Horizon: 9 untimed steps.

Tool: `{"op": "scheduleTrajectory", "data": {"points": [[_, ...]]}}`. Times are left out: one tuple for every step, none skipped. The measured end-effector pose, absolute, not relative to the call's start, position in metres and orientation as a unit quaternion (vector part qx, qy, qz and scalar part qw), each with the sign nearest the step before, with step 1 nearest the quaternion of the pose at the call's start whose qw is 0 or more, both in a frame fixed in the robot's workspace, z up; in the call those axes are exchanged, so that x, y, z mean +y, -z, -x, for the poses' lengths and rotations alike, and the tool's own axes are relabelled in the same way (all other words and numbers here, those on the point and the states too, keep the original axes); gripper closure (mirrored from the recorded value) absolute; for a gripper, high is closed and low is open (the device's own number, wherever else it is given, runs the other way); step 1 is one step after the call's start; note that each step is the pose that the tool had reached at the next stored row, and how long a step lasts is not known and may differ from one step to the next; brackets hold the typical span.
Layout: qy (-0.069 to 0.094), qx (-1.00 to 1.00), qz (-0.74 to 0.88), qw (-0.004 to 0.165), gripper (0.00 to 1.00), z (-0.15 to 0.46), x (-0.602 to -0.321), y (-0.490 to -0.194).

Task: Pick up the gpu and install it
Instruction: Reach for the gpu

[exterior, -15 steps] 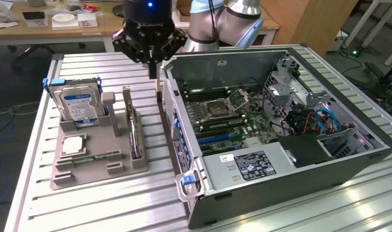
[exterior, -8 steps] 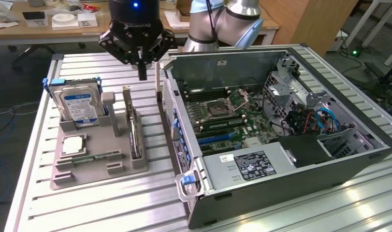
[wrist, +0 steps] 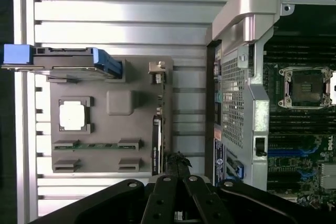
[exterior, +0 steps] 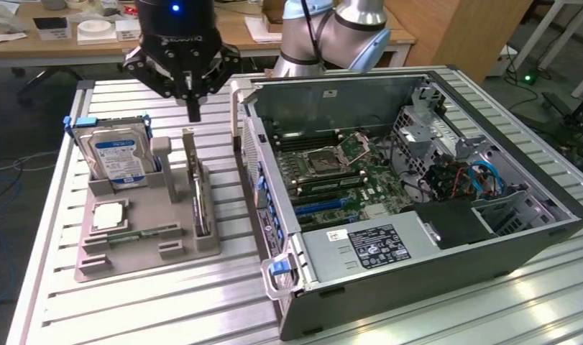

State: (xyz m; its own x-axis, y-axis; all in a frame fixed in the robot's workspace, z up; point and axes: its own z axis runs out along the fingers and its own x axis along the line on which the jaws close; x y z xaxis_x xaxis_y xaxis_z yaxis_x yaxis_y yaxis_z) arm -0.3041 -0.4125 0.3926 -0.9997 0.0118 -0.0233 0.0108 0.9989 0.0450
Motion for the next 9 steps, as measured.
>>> {"op": "scheduleTrajectory", "data": {"points": [[-0.022,1.000,-0.005,0.012,0.90,0.307,-0.413,-0.393],[-0.023,1.000,-0.004,0.012,0.90,0.310,-0.413,-0.393],[-0.023,1.000,-0.004,0.012,0.90,0.313,-0.413,-0.393],[-0.022,1.000,-0.004,0.012,0.90,0.315,-0.413,-0.393],[-0.023,1.000,-0.003,0.012,0.90,0.317,-0.413,-0.393],[-0.023,1.000,-0.003,0.012,0.90,0.318,-0.413,-0.393],[-0.022,1.000,-0.003,0.012,0.90,0.319,-0.413,-0.393],[-0.023,1.000,-0.003,0.012,0.90,0.319,-0.413,-0.393],[-0.023,1.000,-0.003,0.012,0.90,0.319,-0.413,-0.393]]}}
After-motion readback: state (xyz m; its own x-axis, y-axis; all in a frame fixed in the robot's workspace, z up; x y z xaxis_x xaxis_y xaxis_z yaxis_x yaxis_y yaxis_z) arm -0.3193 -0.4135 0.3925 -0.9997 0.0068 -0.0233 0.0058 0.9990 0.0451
